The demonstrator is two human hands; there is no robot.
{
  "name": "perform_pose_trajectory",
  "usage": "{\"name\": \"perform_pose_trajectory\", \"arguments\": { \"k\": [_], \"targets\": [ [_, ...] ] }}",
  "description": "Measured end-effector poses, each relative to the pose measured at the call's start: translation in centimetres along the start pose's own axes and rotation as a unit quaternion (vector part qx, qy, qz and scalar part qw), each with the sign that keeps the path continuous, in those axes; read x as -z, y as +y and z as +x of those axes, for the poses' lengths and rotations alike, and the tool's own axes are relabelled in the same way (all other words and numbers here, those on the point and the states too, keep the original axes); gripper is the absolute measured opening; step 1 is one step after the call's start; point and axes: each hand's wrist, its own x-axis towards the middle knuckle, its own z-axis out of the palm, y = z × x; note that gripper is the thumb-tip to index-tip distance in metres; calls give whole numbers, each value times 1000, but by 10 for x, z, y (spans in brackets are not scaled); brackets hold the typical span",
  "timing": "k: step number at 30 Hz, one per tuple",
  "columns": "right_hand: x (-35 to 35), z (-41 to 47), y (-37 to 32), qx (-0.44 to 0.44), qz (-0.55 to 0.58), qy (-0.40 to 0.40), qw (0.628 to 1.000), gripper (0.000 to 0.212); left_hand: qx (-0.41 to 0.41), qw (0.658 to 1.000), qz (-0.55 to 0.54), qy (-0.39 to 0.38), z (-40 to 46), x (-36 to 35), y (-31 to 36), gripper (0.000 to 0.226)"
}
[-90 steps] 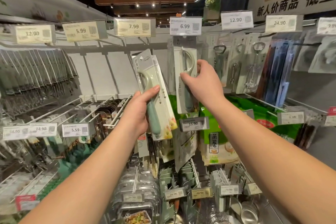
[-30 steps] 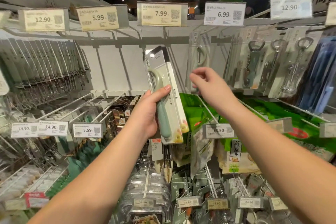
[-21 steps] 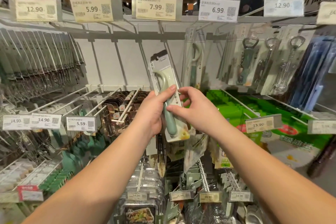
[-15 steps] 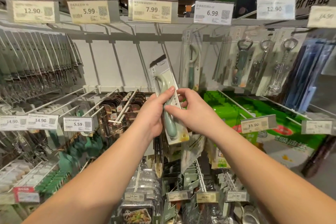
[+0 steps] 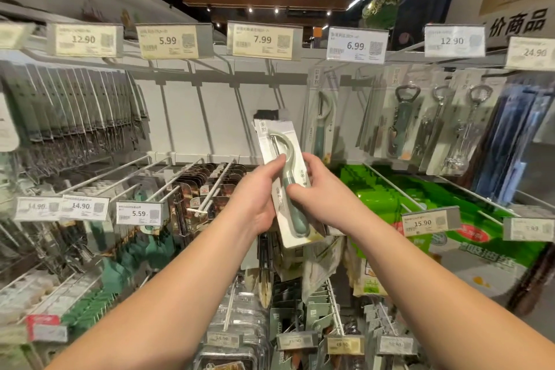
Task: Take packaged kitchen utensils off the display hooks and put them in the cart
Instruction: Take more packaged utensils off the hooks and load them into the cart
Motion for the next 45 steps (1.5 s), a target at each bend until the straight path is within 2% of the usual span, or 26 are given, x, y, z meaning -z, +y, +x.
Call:
{"name": "perform_pose_trajectory", "arguments": {
  "k": [4,8,12,16,19,30,33,45],
  "targets": [
    [-3,2,-5,19,-54,-17,998,66,-25,1000,3,17,1,-1,1,36],
    [5,4,0,-15,-13,11,1000,53,-26,1000,-2,1,-2,-2,6,33],
    [2,8,6,-59,28,59,996,70,-27,1000,-3,-3,-2,-2,6,37],
    [2,8,13,-88,81,81,990,57,-29,999,-7,13,-2,-2,0,27],
    [4,7,19,-101,99,102,985,55,-30,999,-7,27,-2,1,-3,24],
    [35,-1,20,-36,64,231,970,65,-35,998,-27,39,-11,7,12,27],
    [35,0,20,-25,47,245,968,71,-23,999,-29,28,-16,4,13,18],
    [43,11,13,-17,17,270,963,72,-6,999,-35,15,-27,-5,19,16]
  ]
}}
